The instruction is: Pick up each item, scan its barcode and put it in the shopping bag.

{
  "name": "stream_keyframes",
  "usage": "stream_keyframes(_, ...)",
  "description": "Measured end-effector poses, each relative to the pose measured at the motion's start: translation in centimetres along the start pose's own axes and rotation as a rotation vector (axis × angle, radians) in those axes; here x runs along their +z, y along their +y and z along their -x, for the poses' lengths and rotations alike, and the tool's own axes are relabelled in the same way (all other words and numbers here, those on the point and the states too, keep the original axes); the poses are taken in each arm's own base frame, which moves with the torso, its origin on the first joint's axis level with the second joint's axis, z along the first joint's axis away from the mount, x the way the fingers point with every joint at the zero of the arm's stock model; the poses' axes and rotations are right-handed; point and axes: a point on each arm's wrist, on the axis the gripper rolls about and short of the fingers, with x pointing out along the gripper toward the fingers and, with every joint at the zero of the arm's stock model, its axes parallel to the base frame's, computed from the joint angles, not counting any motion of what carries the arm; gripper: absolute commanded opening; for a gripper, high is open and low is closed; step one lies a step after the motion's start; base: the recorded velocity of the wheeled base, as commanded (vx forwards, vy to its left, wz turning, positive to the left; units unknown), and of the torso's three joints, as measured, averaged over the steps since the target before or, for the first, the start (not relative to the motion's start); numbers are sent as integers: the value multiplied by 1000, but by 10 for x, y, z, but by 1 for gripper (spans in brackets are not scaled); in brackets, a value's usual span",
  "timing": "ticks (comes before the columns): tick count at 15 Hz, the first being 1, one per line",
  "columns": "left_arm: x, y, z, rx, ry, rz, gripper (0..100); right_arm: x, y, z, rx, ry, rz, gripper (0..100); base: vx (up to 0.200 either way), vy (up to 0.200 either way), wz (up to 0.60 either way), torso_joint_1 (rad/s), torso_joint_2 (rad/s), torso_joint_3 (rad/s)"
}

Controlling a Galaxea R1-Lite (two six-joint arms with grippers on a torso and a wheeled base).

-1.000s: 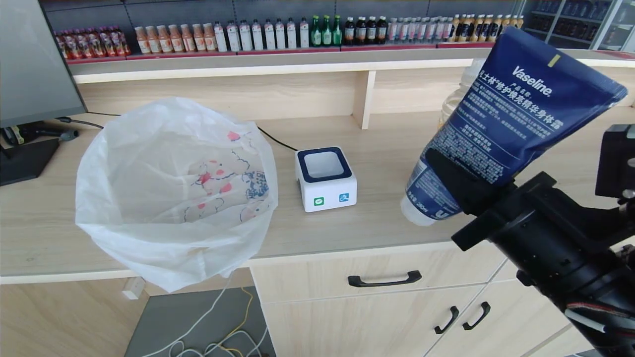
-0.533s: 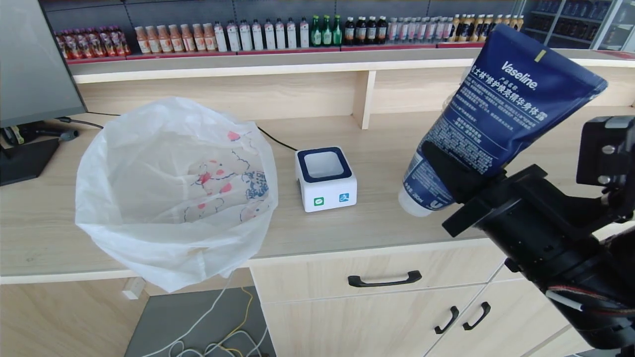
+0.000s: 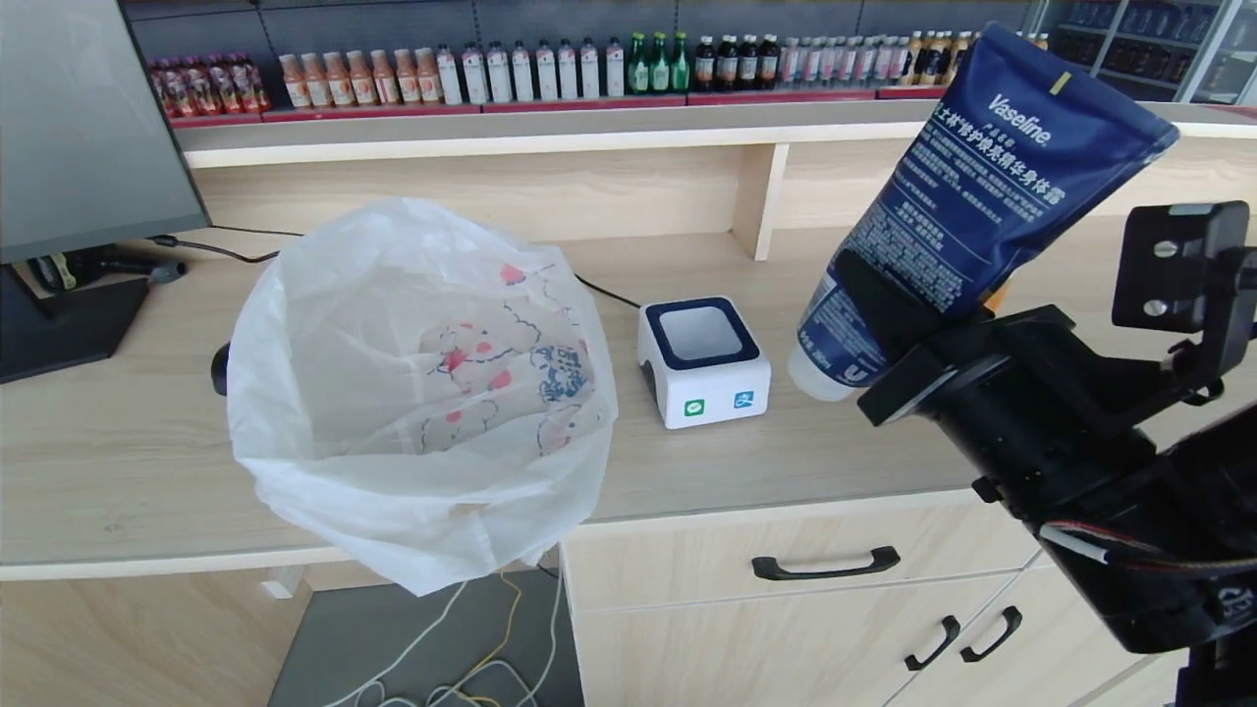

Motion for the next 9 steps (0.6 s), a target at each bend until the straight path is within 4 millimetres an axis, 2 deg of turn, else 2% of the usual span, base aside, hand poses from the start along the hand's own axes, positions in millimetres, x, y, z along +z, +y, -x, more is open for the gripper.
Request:
stream_keyframes(2, 0, 0, 0, 0, 0, 0, 100, 0, -1, -1, -4, -1, 2, 0, 0, 200, 0, 12, 5, -5)
stream_keyframes(9, 0, 0, 0, 1, -1, -1, 100, 2, -6, 1, -5, -6, 8, 0, 0, 0, 0, 0, 0, 0)
